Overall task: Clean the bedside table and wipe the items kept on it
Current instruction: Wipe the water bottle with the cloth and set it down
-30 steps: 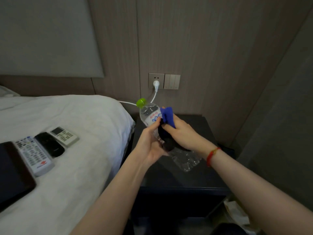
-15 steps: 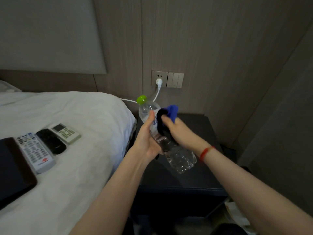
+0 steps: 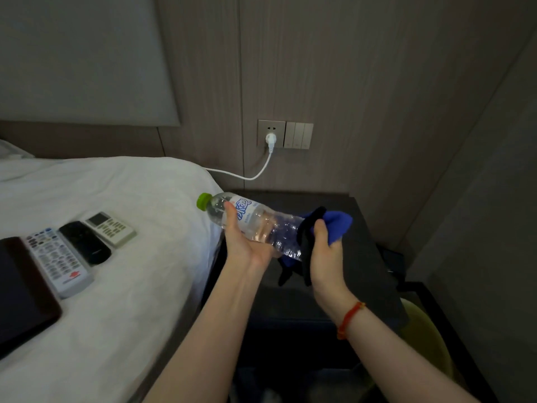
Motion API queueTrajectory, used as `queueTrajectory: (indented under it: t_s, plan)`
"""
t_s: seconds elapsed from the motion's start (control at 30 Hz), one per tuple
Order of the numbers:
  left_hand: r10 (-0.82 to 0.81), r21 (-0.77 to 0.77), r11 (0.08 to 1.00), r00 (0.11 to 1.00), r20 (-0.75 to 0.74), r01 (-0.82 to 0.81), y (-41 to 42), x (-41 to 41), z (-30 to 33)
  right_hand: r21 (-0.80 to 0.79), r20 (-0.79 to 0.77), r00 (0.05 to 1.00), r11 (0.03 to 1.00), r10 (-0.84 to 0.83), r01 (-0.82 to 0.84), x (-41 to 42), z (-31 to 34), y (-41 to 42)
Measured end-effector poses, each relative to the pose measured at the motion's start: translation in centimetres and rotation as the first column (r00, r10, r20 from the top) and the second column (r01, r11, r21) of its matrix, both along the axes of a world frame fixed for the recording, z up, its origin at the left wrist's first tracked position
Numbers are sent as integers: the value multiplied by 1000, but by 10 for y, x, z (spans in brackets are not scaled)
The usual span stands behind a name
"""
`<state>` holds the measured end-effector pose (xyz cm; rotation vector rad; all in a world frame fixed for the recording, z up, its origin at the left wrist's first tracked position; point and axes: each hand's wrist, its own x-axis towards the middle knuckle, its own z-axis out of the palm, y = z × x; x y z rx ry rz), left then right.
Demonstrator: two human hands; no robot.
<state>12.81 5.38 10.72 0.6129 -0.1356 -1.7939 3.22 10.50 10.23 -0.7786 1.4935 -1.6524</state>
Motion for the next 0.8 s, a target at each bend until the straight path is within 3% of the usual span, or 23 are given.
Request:
queueTrajectory:
  t_s: [0.07,0.13,0.27,0.33,0.4,0.47,0.53,0.7,0.8]
  plan:
    - [56,-6,998,998,-22,-56,2,-6,1,75,60,998,997,-35,31,2,1,-3]
    - [89,-39,995,996,9,-89,3,-11,1,129,14,998,990,-54,52,1,-1,-2]
    - [89,-105,991,993,80,-80,3,-13,5,108,-362,932,991,-31,75,1,-3,8]
    - [51,-135,990,995,80,-40,1,-10,8,33,-597,802,999,5,18,-2,3,13]
    - [8,-138,990,997,83,4,-2,-6,7,1,-836,545,994,61,-110,-7,12,12]
    - [-44,-150,987,996,84,56,-1,-5,6,56,-947,289,960,137,-274,-8,22,7]
    - [-108,-152,981,992,70,118,1,-4,2,131,-967,152,909,205,-396,-5,29,-2]
    - [-284,-193,936,955,81,294,3,4,-3,179,-942,131,792,308,-583,-6,47,-26]
    - [-275,-215,931,954,117,295,2,-1,0,105,-978,80,785,193,-611,-8,57,-41]
